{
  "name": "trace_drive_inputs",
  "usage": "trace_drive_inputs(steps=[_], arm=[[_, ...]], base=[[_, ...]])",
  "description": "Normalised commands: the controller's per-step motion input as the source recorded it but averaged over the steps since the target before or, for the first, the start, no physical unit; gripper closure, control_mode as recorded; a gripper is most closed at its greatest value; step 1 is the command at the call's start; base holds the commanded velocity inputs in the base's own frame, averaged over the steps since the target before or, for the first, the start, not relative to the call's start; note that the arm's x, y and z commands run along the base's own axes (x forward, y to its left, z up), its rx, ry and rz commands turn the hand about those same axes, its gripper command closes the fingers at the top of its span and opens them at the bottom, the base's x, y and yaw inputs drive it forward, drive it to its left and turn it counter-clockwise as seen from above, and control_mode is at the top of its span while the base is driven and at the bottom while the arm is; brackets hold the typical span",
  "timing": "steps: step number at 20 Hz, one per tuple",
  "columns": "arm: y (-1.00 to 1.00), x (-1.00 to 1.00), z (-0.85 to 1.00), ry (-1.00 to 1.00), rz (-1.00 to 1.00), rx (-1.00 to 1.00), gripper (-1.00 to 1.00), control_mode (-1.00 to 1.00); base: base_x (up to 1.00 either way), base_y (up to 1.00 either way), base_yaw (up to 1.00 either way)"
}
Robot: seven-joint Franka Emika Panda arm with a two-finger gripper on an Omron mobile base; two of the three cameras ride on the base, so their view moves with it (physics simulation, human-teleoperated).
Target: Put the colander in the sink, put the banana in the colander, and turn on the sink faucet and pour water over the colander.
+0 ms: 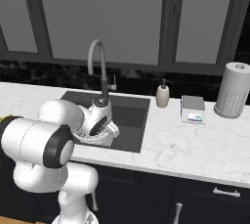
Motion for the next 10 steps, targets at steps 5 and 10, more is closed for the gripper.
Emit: trace_drive_inputs(steps=[5,10], arm=[[-0.12,0.00,1.00,0.12,-0.08,0.03,-1.00,-1.00],[-0.17,-0.16,1.00,0.17,-0.17,0.05,-1.00,-1.00]], base=[[0.00,0.00,0.00],[0.00,0.00,0.00]])
